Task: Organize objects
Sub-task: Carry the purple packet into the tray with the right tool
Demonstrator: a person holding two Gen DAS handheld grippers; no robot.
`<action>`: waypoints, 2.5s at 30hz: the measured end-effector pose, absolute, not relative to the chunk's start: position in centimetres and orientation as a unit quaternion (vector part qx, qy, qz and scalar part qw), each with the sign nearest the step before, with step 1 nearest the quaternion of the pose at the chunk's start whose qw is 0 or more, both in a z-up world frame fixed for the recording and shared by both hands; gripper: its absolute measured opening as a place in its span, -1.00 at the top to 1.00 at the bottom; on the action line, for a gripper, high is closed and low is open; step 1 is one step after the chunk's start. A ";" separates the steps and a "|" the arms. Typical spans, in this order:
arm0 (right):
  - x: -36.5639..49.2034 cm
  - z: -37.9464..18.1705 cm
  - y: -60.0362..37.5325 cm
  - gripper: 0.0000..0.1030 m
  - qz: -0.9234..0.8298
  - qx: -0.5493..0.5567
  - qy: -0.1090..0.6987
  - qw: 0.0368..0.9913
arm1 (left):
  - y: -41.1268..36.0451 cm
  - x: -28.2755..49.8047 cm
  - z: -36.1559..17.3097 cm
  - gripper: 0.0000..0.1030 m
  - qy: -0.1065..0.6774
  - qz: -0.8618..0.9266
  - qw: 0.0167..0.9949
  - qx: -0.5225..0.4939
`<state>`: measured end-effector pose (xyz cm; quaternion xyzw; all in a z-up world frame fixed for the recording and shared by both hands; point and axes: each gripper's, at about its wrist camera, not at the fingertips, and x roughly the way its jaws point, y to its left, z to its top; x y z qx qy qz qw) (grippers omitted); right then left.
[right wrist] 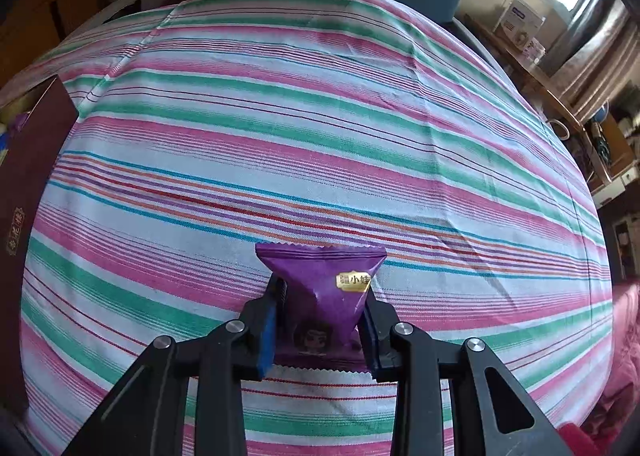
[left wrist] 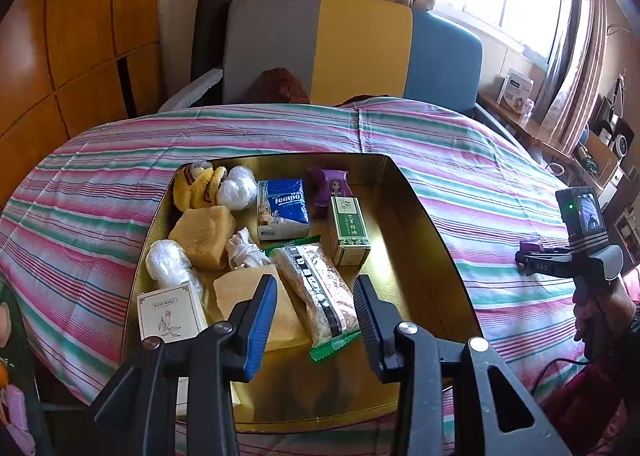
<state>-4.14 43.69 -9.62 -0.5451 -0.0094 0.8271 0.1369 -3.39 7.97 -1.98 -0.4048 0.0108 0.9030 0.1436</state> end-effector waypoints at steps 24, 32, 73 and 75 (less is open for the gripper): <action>-5.4 -3.7 18.6 0.33 0.843 -0.487 -0.131 -0.187 | 1.4 -4.1 -2.2 0.23 -0.034 0.907 0.081 -0.412; -6.5 -7.8 16.7 0.06 0.812 -0.521 -0.193 -0.179 | 1.5 -4.2 -3.2 0.12 -0.025 0.906 0.068 -0.417; 2.5 -0.5 20.7 -0.59 0.931 -0.364 0.020 -0.025 | 4.5 0.8 0.2 -0.12 0.022 0.936 0.042 -0.348; 2.4 -0.6 20.5 -0.59 0.930 -0.365 0.018 -0.027 | 4.5 0.8 0.2 -0.12 0.022 0.936 0.042 -0.348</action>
